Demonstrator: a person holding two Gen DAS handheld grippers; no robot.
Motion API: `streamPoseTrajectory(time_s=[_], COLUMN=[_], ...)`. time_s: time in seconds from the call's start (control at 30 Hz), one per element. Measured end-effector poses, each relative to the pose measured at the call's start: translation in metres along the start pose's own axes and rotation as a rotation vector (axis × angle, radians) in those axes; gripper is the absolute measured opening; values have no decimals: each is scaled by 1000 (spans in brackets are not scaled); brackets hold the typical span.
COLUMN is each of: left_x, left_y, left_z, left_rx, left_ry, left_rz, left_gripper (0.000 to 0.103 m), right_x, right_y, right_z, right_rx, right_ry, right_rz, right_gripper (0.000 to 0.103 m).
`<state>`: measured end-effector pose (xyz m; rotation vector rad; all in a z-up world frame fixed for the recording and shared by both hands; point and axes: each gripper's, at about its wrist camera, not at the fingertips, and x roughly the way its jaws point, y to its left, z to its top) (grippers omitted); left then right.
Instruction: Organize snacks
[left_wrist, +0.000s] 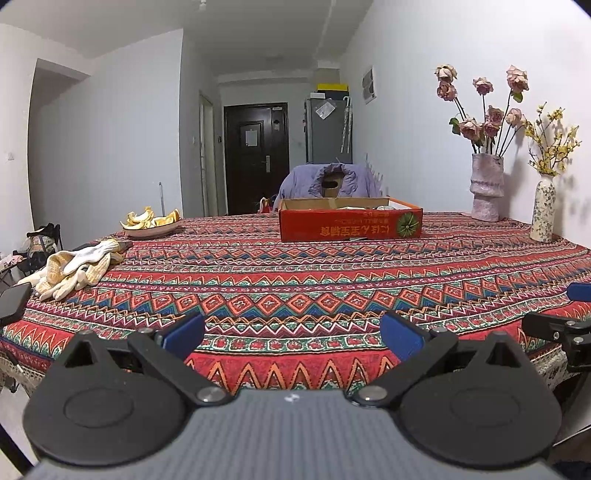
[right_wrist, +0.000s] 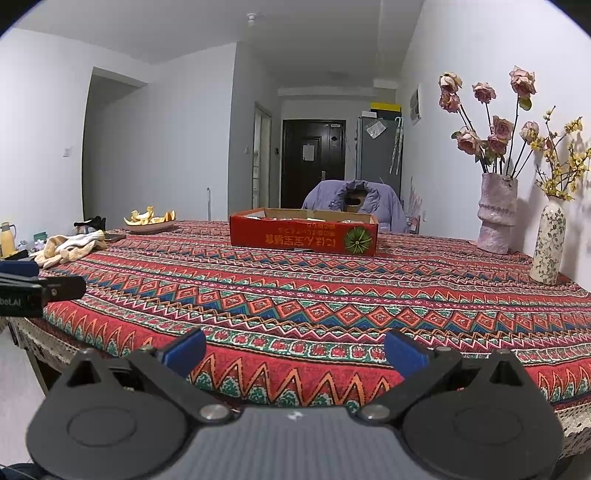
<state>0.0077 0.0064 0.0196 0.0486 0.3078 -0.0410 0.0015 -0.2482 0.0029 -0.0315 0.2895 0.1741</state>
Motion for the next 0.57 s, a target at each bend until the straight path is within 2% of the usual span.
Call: streamPoseTrajectory(time_s=[0.57], left_x=[-3], left_y=[-1], left_z=[0], left_rx=[-2], left_ry=[-15], left_rz=[-8], left_gripper=[103], right_x=[-1], right_y=[-2], right_z=[-1], right_rx=[-1], right_ry=[-9], right_rz=[-3], right_gripper=[103])
